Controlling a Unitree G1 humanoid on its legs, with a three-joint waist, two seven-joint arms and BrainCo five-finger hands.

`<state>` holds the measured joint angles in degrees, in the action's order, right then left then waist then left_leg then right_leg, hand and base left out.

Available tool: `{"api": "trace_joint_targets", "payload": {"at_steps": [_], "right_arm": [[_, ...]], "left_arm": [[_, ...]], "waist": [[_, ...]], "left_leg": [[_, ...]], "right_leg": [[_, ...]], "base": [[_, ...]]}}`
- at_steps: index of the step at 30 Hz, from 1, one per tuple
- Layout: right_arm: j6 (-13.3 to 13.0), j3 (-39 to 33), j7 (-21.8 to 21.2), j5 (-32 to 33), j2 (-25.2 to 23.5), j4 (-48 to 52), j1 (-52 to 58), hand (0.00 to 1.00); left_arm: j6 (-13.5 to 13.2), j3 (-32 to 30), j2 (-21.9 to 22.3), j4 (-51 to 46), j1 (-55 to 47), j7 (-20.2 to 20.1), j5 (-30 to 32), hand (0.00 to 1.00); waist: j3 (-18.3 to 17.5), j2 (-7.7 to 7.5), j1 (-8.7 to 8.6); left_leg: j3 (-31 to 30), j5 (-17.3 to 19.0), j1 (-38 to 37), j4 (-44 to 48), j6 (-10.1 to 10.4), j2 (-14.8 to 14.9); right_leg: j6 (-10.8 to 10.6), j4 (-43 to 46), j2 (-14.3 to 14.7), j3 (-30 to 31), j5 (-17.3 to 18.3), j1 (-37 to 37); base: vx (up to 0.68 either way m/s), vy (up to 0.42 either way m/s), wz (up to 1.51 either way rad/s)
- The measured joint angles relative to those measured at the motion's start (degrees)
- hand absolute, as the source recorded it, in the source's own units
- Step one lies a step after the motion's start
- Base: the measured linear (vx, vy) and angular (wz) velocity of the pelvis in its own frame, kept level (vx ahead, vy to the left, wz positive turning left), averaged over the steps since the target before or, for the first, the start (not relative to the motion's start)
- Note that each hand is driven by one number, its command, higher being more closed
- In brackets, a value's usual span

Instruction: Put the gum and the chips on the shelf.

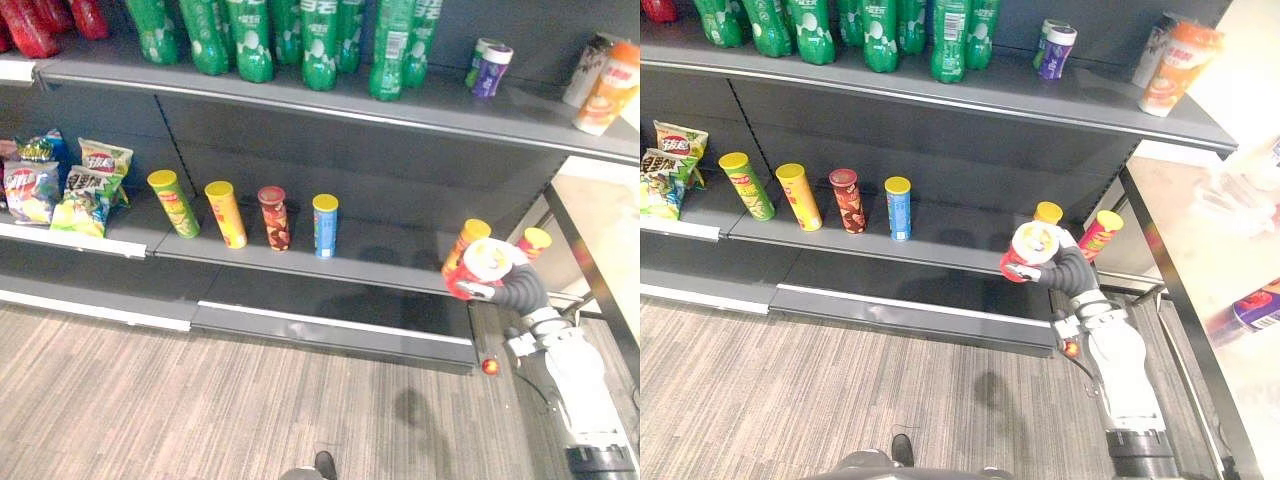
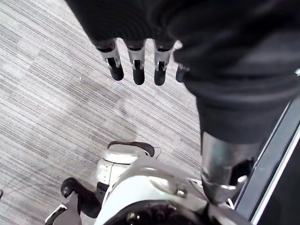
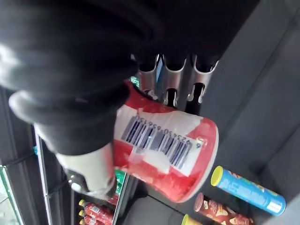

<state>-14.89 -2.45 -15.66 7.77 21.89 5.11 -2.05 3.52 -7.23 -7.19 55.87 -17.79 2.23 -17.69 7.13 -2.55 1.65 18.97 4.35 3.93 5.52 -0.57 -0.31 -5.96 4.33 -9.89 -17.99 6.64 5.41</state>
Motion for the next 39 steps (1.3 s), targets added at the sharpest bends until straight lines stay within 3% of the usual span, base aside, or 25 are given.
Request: {"api": "trace_joint_targets", "payload": {"at_steps": [1, 3, 9, 11, 16, 25, 39], "right_arm": [[0.53, 0.63, -0.36, -0.01, 0.02, -0.20, 0.00, 1.00], [1.05, 1.23, -1.54, -0.17, -0.02, -0.91, 0.01, 1.00], [1.74, 1.31, -2.28, -0.59, 0.00, -1.42, -0.01, 1.00], [1.79, 1.34, -2.17, -0.80, 0.01, -1.53, -0.03, 1.00], [1.78, 1.83, -0.08, -1.12, 0.01, -1.55, -0.10, 1.00], [1.84, 1.82, 0.76, -0.82, 0.29, -1.39, -2.70, 1.00], [7.76, 7.15, 3.19, 4.95, 5.54, -2.50, -28.88, 1.00]], "left_arm": [[-0.77, 0.00, 0.47, -0.03, -0.11, 0.01, -0.05, 0.00], [-1.76, -0.15, 1.71, -0.05, -0.55, 0.09, -0.07, 0.00], [-2.22, -1.27, 2.20, -0.09, -0.56, -0.73, -0.03, 0.00], [-2.66, -1.60, 2.10, 0.00, -0.56, -1.09, 0.16, 0.00], [-4.00, -1.54, 1.76, 0.04, -0.62, -2.58, 0.53, 0.00], [-4.01, 0.15, 0.21, 0.05, -0.61, -3.87, 0.57, 0.00], [-4.01, 3.64, -1.86, -1.98, -0.47, -4.69, 2.89, 0.00]], "waist": [[-0.02, 1.36, -0.01], [0.10, 2.63, 0.03], [-0.64, 3.89, -0.22], [-0.21, 3.18, -0.30], [-0.14, 3.06, -1.49], [0.10, 2.54, -2.04], [0.07, 2.37, -0.75]], "left_leg": [[0.47, 0.15, 0.38, 1.11, -0.21, 0.81], [0.58, -0.07, 0.97, 2.22, 0.03, 1.81], [-0.65, -3.81, -0.38, -1.57, -1.31, 2.07], [-0.72, -4.53, -1.52, -3.20, -1.04, 1.97], [-0.80, -7.67, -4.92, -9.98, -0.49, 0.89], [-0.42, -8.08, -6.15, -11.38, -0.39, 0.46], [-0.32, -8.68, -5.99, -11.47, -1.27, 0.61]], "right_leg": [[-0.01, 0.00, 0.51, 0.11, 0.01, -0.21], [0.08, -0.24, 1.41, 0.67, -0.03, -0.40], [0.38, -0.21, 2.76, 1.01, -0.66, -1.12], [0.41, -0.31, 2.97, 1.00, -0.68, -0.66], [0.40, -1.00, 3.03, 1.16, -0.67, -0.06], [0.35, -1.09, 2.72, 2.07, -0.67, 0.15], [0.62, -3.29, 3.18, 2.25, -2.65, 0.96]], "base": [[-0.01, -0.075, -0.05], [0.03, -0.091, -0.13], [0.08, -0.083, -0.03], [0.10, -0.061, -0.04], [0.03, -0.015, -0.02], [-0.02, 0.030, -0.03], [-0.01, 0.017, 0.00]]}}
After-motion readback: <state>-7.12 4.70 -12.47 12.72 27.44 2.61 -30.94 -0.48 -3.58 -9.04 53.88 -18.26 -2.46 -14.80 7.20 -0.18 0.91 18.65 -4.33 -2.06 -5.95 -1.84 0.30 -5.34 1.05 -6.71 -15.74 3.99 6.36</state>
